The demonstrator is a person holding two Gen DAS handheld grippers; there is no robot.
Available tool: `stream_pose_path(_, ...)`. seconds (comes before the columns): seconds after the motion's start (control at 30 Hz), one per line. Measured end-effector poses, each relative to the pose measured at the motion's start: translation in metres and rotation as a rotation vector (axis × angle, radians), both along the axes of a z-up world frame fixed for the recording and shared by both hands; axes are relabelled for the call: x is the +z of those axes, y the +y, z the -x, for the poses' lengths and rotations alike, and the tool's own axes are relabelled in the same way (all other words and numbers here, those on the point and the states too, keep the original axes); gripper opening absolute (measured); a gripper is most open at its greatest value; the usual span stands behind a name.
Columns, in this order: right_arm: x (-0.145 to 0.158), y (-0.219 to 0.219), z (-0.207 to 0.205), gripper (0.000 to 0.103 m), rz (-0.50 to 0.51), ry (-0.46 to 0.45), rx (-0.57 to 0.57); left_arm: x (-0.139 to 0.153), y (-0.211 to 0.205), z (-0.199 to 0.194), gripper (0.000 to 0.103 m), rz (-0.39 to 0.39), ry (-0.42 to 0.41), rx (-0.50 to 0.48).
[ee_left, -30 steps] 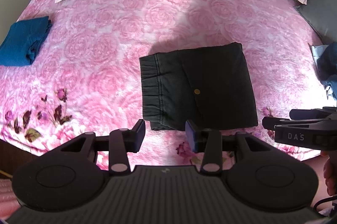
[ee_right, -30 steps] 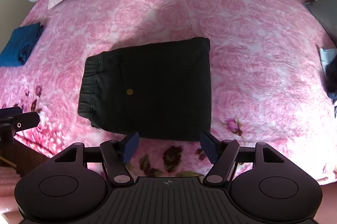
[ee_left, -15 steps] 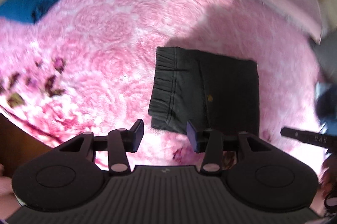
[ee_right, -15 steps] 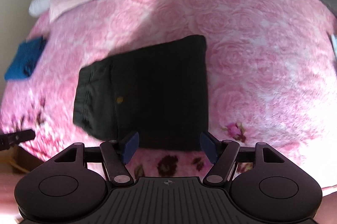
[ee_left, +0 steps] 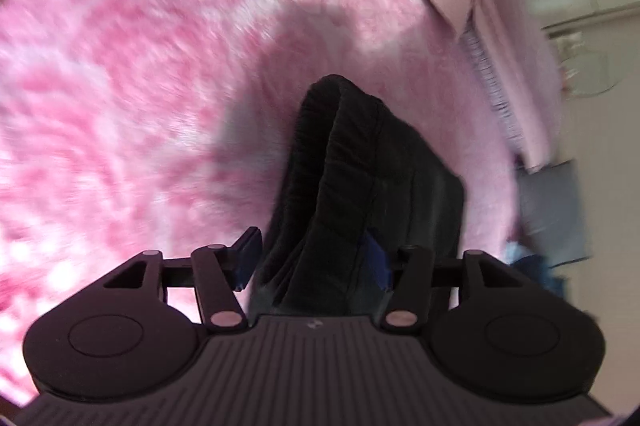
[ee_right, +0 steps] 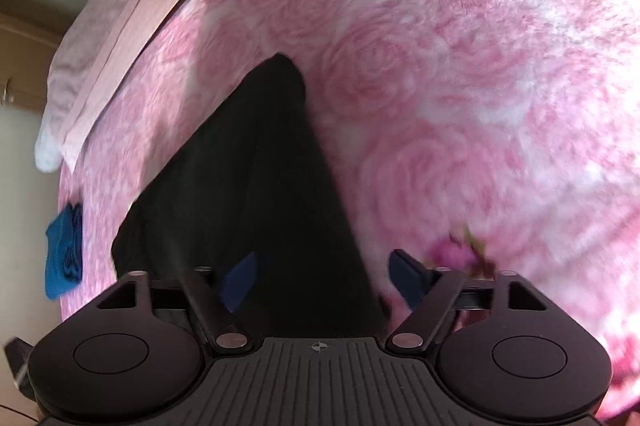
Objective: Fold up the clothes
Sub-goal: 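Grasp the folded dark grey trousers with both grippers at opposite sides, then lift the trousers with both grippers and carry them over the teal-blue garment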
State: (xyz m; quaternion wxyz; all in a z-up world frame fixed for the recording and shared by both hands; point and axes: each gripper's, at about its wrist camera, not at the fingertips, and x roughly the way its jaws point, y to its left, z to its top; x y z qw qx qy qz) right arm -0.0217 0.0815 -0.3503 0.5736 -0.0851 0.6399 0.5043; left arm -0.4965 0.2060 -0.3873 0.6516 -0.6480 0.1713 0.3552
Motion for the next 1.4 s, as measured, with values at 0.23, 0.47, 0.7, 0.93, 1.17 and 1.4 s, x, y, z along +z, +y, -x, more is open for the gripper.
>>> stream_pose_path(0.23,-0.036,0.018,-0.013,0.082,-0.076,0.083,0.024,-0.037,0.010,-0.001,0.063,0.021,-0.153,0.023)
stream_pose_path(0.47,-0.066,0.031,-0.021,0.082,-0.132,0.211,0.050,-0.053,0.023,-0.012,0.064,0.035,-0.196,-0.003)
stream_pose_path(0.7,-0.081,0.053,-0.019,0.081,-0.167,0.309,0.071,-0.054,0.031,-0.027,0.064,0.011,-0.183,-0.037)
stream_pose_path(0.93,-0.079,0.065,-0.014,0.030,-0.145,0.262,0.136,-0.044,0.027,-0.031,0.039,-0.016,-0.179,-0.029)
stream_pose_path(1.17,-0.041,0.059,-0.001,0.019,-0.159,0.249,0.115,-0.009,0.023,-0.026,0.035,-0.045,-0.159,-0.013)
stream_pose_path(1.4,0.014,0.051,0.022,0.019,-0.208,0.319,0.113,0.060,0.011,0.018,0.035,-0.095,-0.144,0.027)
